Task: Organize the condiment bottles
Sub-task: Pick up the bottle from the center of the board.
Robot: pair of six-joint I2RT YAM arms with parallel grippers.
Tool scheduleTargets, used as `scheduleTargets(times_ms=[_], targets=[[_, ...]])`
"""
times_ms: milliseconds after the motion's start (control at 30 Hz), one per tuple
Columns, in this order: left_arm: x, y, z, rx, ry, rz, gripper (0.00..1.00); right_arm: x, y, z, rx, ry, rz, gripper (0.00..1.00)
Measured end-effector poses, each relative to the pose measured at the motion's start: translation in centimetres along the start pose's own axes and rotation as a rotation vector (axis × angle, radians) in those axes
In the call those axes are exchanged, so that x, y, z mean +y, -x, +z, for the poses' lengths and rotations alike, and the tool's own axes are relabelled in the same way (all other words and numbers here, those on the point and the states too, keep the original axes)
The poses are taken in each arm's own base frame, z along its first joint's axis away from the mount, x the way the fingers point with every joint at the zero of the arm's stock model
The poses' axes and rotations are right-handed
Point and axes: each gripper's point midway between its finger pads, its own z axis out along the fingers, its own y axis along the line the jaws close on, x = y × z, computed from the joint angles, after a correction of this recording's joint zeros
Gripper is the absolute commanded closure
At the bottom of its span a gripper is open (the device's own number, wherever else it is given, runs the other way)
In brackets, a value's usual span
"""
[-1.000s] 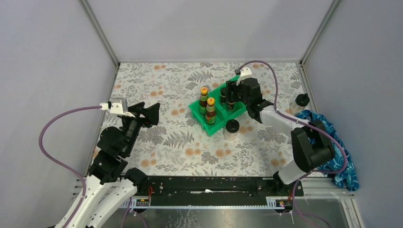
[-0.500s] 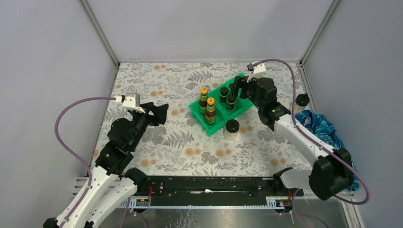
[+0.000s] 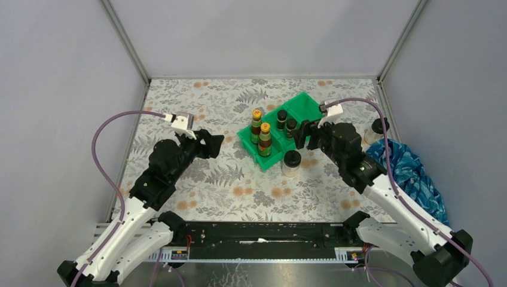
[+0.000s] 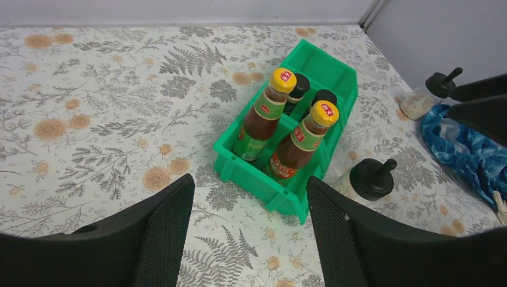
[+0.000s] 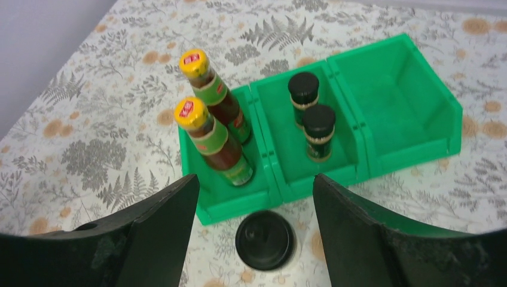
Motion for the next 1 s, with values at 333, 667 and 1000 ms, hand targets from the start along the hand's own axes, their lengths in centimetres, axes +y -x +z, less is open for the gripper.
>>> scheduleTargets(times_ms=[333, 667, 1000], targets=[[-0.5, -0.3, 0.1, 0.017, -0.029, 0.0, 0.27, -0.9, -4.3, -3.6, 0.113, -0.076, 0.05, 0.22], [-0.8, -0.3, -0.1, 0.013, -0.041, 0.001, 0.27, -2.9, -11.3, -3.6, 0.285, -0.177, 0.082, 0.23], [-1.1, 0.4, -0.6, -0.013, -0.054, 0.0, 0.26, -3.2, -14.1, -2.5, 0.361, -0.207, 0.074, 0.22]])
